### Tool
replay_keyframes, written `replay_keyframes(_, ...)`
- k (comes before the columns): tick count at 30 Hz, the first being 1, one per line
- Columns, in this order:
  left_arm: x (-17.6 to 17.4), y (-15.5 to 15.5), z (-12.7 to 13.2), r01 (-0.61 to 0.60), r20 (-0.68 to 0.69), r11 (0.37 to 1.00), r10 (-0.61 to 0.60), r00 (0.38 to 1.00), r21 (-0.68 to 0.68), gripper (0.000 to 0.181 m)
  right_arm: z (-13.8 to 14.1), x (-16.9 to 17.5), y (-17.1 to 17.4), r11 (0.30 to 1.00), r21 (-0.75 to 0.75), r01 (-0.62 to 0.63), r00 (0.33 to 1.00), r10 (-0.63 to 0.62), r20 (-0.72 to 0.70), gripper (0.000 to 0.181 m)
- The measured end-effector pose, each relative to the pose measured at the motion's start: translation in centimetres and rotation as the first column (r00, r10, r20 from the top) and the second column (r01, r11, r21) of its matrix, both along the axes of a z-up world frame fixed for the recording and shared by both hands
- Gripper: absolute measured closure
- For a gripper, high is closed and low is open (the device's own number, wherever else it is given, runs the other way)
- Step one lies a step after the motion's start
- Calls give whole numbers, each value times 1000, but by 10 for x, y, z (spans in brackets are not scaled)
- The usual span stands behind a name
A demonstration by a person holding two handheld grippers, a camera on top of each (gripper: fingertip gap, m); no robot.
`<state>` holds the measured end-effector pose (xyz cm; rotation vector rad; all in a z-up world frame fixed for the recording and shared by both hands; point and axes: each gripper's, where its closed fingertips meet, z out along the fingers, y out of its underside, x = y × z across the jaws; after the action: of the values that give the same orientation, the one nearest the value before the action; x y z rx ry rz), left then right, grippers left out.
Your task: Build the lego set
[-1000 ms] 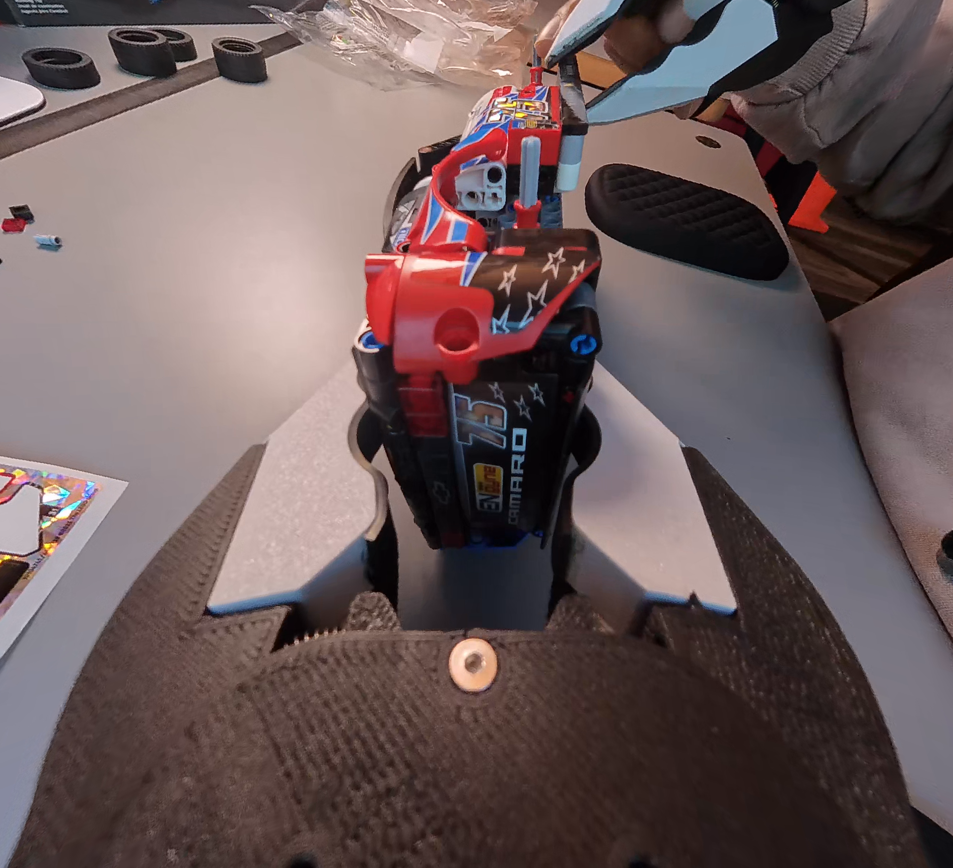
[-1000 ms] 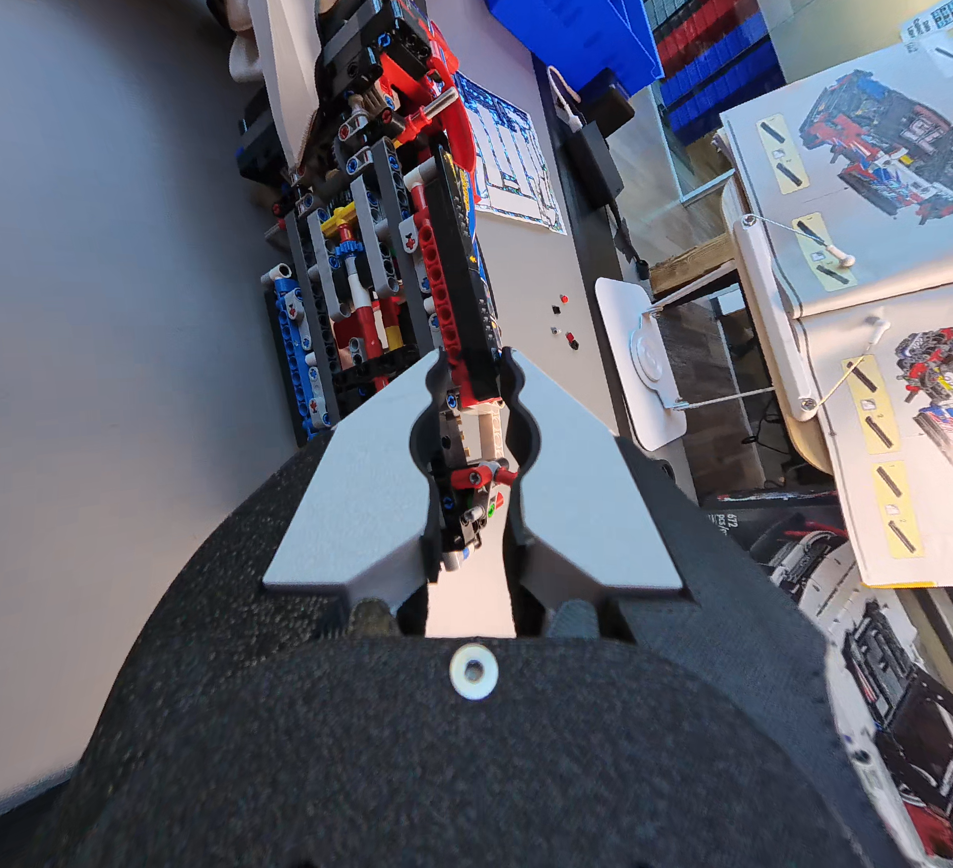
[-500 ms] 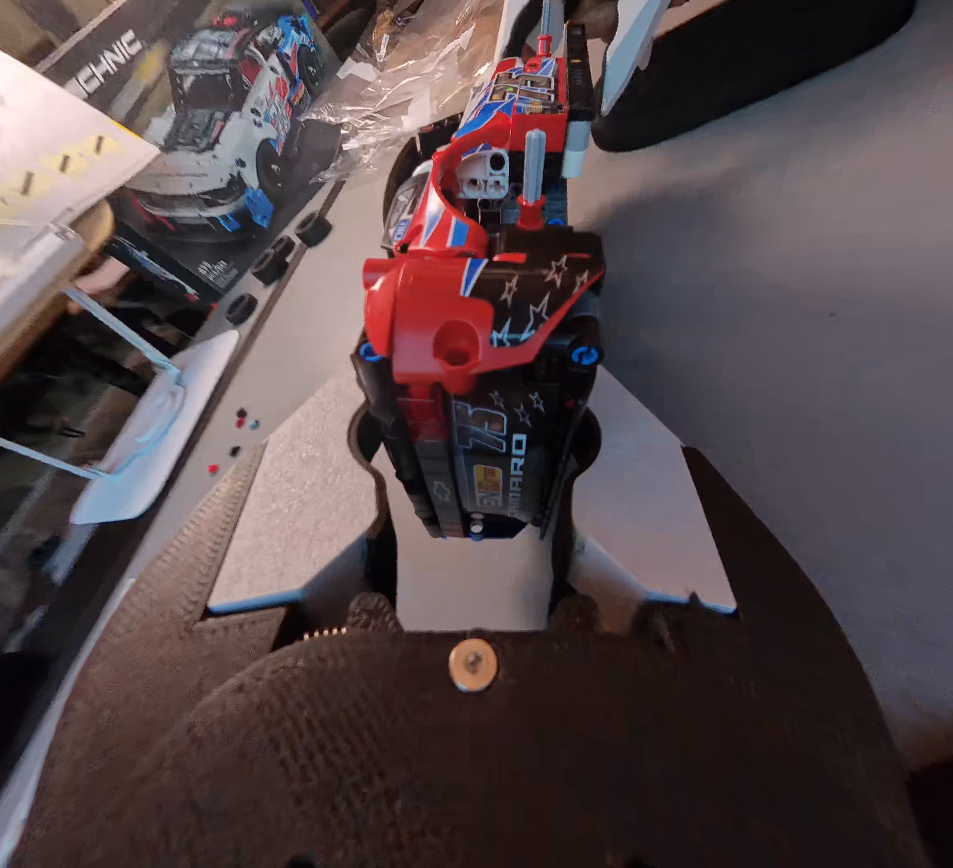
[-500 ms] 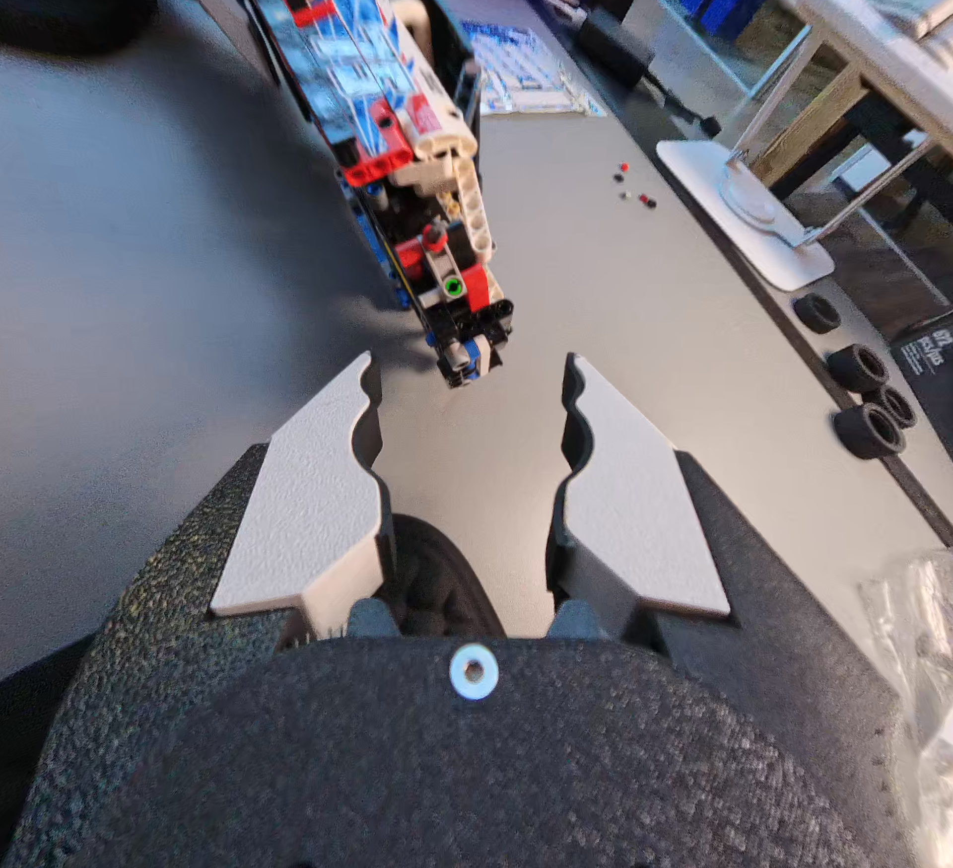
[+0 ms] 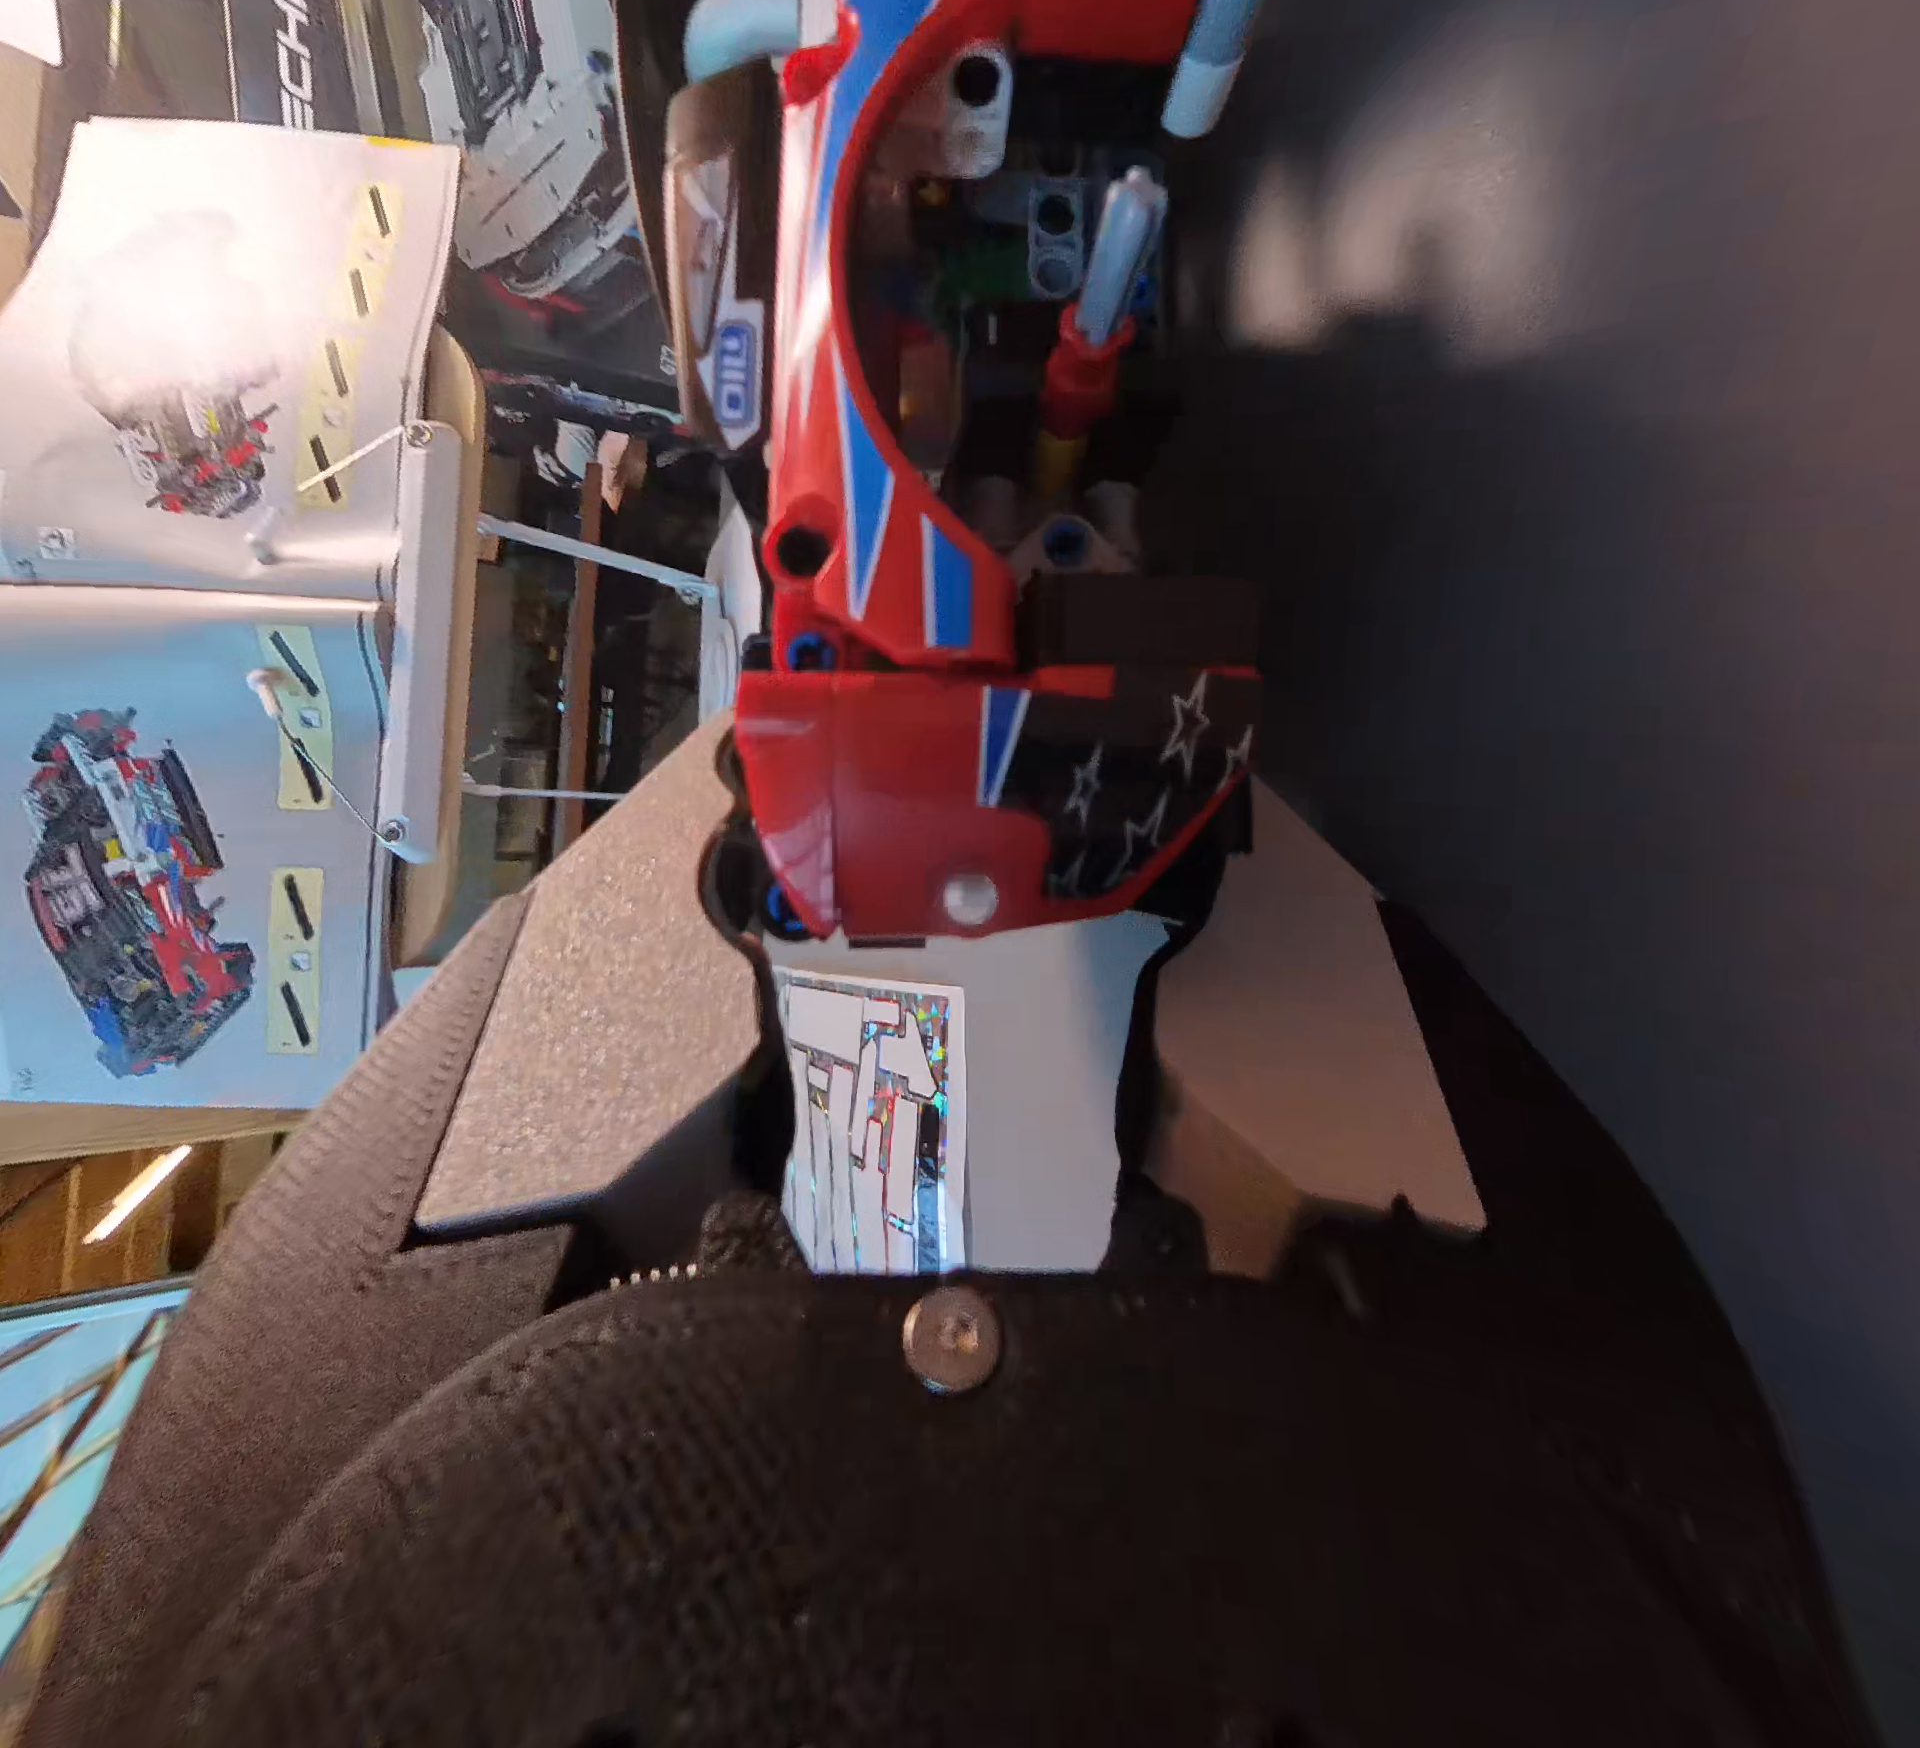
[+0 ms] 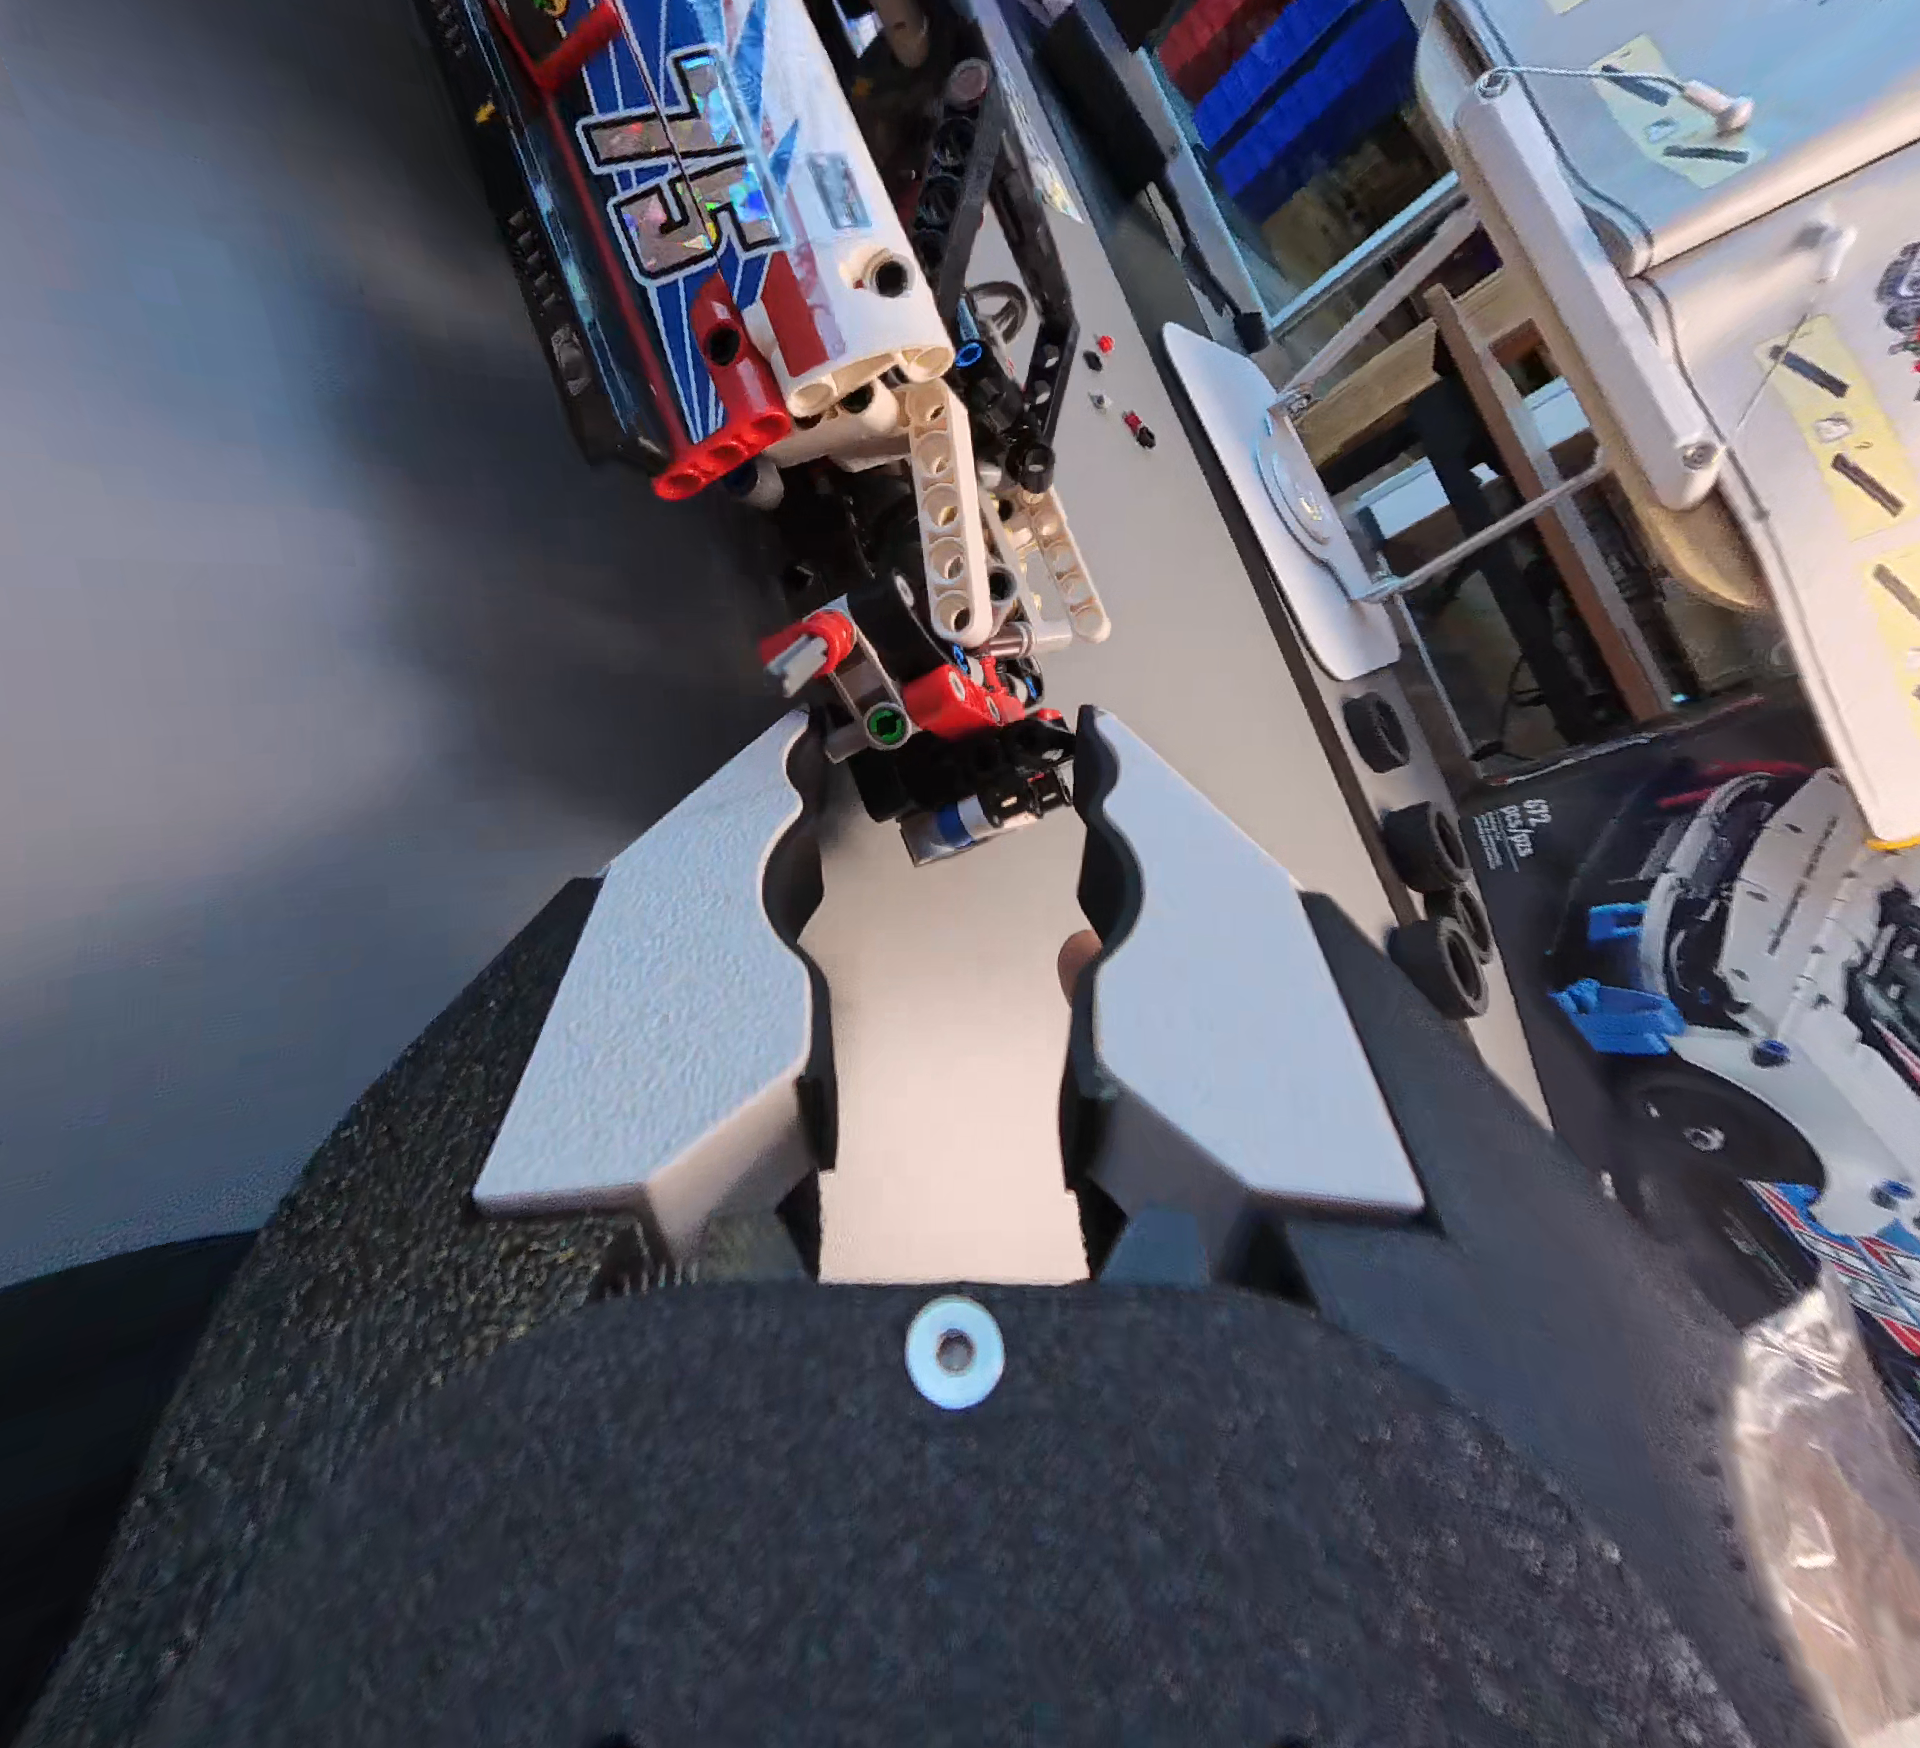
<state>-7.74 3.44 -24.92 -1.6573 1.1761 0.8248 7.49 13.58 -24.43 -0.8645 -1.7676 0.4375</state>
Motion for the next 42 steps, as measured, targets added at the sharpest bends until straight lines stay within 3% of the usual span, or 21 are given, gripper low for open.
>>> replay_keyframes(5,-14,-8,1,-63,22,998,63,998,-9,101,2,-3,-1,996,90,31,999,-27,-39,140)
replay_keyframes(10,-38,-39,5,-156,83,987,160,984,-46,101,-13,-2,3,974,222,44,998,-50,22,134)
replay_keyframes(12,-47,-53,5,-195,171,978,204,964,-72,103,-13,-3,2,970,238,46,998,-53,23,132)
replay_keyframes(14,-43,-62,2,-198,373,972,232,898,-127,103,-14,-3,3,972,228,51,998,-60,34,133)
replay_keyframes(17,-23,-70,2,-115,651,971,225,725,-208,99,-15,-3,2,974,222,48,997,-61,55,132)
replay_keyframes(19,-10,-72,5,-58,744,972,212,634,-228,96,-16,-1,1,982,184,41,994,-58,90,131)
replay_keyframes(21,-2,-70,3,-43,771,967,226,595,-250,92,-17,2,2,985,166,39,989,-62,133,130)
replay_keyframes(25,2,-59,-7,-76,741,952,279,610,-295,90,-20,8,5,989,131,63,968,-92,232,131)
replay_keyframes(29,-2,-54,-7,-100,740,953,287,609,-287,99,-19,25,8,996,-36,87,951,-72,299,126)
replay_keyframes(35,-2,-51,-4,-105,735,960,266,624,-259,101,39,22,7,916,-400,17,997,-44,-57,128)
replay_keyframes(42,3,-52,7,-51,775,975,205,598,-218,104,56,7,19,883,-469,13,964,-135,-229,129)
